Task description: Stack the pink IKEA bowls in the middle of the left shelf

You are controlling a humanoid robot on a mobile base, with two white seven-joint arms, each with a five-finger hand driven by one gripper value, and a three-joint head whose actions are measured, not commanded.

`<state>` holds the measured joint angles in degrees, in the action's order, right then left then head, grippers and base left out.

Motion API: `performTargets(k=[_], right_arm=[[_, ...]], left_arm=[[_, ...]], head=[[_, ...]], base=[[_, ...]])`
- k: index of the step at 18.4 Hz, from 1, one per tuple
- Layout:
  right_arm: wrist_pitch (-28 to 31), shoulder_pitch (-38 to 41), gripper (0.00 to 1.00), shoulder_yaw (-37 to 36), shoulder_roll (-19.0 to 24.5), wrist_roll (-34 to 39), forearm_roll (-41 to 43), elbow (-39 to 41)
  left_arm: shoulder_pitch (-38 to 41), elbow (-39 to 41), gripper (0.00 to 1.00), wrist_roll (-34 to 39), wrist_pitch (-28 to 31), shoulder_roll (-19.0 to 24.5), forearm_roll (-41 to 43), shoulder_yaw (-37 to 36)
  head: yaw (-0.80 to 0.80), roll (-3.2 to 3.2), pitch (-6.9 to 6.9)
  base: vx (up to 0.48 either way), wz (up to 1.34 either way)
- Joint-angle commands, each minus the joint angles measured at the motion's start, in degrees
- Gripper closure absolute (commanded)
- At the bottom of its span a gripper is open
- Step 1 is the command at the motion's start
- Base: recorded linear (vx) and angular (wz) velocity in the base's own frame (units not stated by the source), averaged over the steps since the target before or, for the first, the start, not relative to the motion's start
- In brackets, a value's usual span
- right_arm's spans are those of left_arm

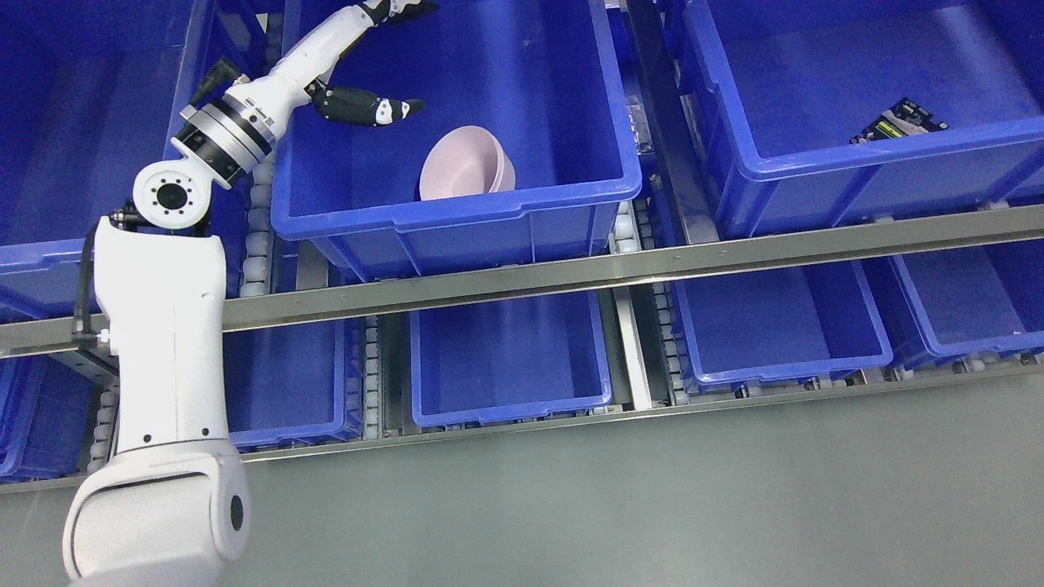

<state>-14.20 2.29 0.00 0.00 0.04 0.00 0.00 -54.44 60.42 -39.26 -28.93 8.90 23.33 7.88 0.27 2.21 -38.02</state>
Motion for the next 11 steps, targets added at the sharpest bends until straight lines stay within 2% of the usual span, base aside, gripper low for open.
performTargets(k=[1, 4, 5, 7, 11], right_arm=[[0.05, -0.01, 0.0, -0.27, -1.0, -0.04, 0.09, 1.0], [0.05, -0.01, 0.0, -0.27, -1.0, -0.04, 0.09, 1.0], [0.05, -0.01, 0.0, -0.27, -1.0, -0.04, 0.09, 1.0], [0.05, -0.01, 0.0, -0.27, -1.0, -0.04, 0.09, 1.0], [0.05, -0.01, 0.0, -0.27, -1.0, -0.04, 0.09, 1.0]], left_arm=[[1.44, 5.23, 0.01, 9.77, 7.72, -7.9, -14.4, 13.39], [2.58, 8.2, 0.0, 25.94, 17.9, -7.9, -24.27, 13.3], [2.67, 9.44, 0.0, 29.12, 19.94, -7.9, -26.56, 13.04], [4.59, 11.37, 0.0, 30.38, 19.96, -7.9, -29.65, 11.03], [13.37, 24.71, 0.0, 30.65, 21.71, -7.9, -30.01, 1.63]], head=[[0.0, 0.0, 0.0], [0.0, 0.0, 0.0], [0.0, 0.0, 0.0], [0.0, 0.0, 0.0], [0.0, 0.0, 0.0]], base=[[0.0, 0.0], [0.0, 0.0], [0.0, 0.0], [-0.002, 0.01], [-0.042, 0.0]])
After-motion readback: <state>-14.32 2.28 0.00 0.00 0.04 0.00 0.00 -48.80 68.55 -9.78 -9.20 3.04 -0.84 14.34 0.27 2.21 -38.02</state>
